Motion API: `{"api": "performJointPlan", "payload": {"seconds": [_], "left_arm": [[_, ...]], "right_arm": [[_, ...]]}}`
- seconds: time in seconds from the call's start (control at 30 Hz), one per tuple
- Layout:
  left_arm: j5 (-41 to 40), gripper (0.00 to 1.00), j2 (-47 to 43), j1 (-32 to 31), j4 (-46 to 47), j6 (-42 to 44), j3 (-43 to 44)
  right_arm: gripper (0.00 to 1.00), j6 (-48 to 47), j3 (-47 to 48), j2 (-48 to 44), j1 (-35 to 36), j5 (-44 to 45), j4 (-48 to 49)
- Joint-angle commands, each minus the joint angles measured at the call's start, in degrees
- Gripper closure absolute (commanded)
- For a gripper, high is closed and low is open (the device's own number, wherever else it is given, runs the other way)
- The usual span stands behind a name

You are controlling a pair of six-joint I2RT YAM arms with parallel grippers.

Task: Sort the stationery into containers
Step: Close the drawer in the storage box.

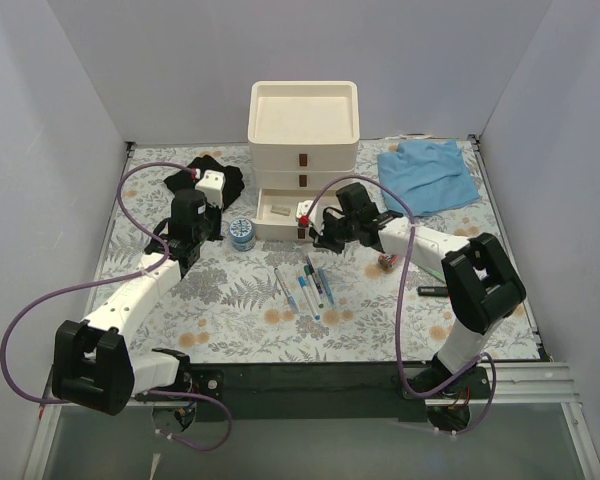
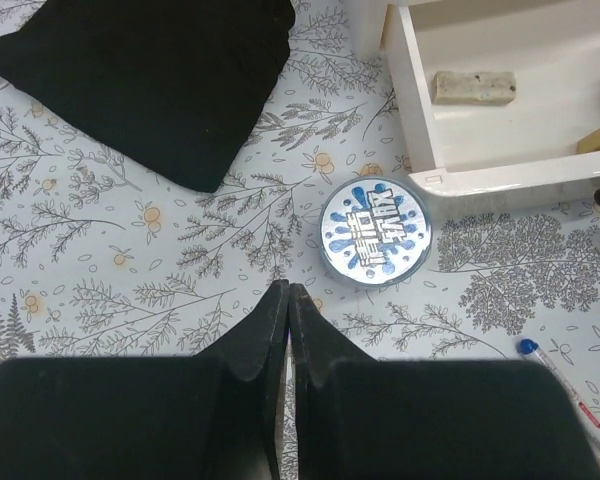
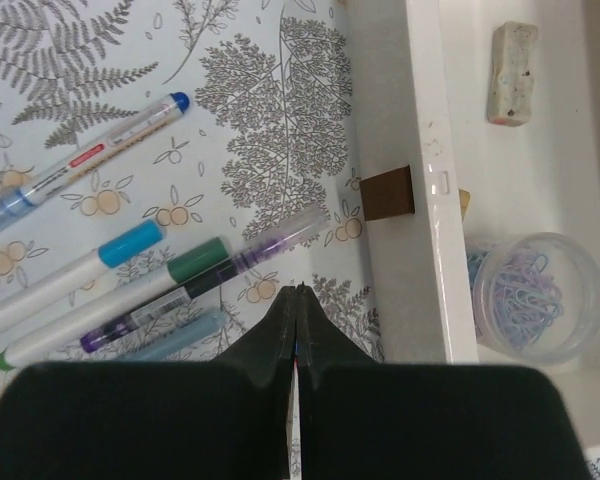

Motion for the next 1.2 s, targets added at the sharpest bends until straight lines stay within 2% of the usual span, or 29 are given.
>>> {"api": "performJointPlan", "payload": {"seconds": [0.0, 0.17, 0.23, 0.6, 0.77, 0.83, 0.97, 1.0, 1.17], "left_arm": [[-1.8, 1.0, -1.2, -0.2, 2.7, -1.4, -0.7], [-1.6, 1.0, -0.4, -0.1, 3.4, -2.1, -1.2], [-1.9, 1.0, -0.3, 0.5, 3.7, -2.9, -1.6], [1.2, 1.0, 2.4, 1.9, 4.0, -4.6, -0.7], [4.7, 0.79, 4.0, 3.0, 2.5, -4.6, 0.9], [5.2, 0.76, 4.2, 3.4, 2.4, -4.7, 1.1], [8.3, 0.57, 4.5, 4.6, 2.2, -5.0, 1.1], [8.6, 0.5, 4.8, 4.6, 2.2, -5.1, 1.0], [11.3, 0.39, 5.3, 4.6, 2.5, -5.4, 1.4]], "right_arm": [[0.99, 1.1, 3.3, 4.1, 0.3, 5.9, 6.5], [0.99, 1.8, 6.4, 8.0, 0.2, 12.2, 10.3], [0.99, 5.5, 8.9, 9.5, -0.4, 14.2, 11.4], [0.99, 9.8, 20.5, 17.9, -3.4, 18.4, 15.1], [0.99, 10.3, 24.3, 20.7, -3.7, 18.5, 16.2], [0.99, 10.7, 25.1, 21.5, -3.7, 18.0, 16.3], [0.99, 11.2, 25.3, 21.6, -3.7, 18.3, 16.4], [0.99, 11.3, 25.0, 21.5, -3.8, 18.4, 16.4], [0.99, 13.2, 23.4, 20.3, -3.7, 18.9, 17.0]]}}
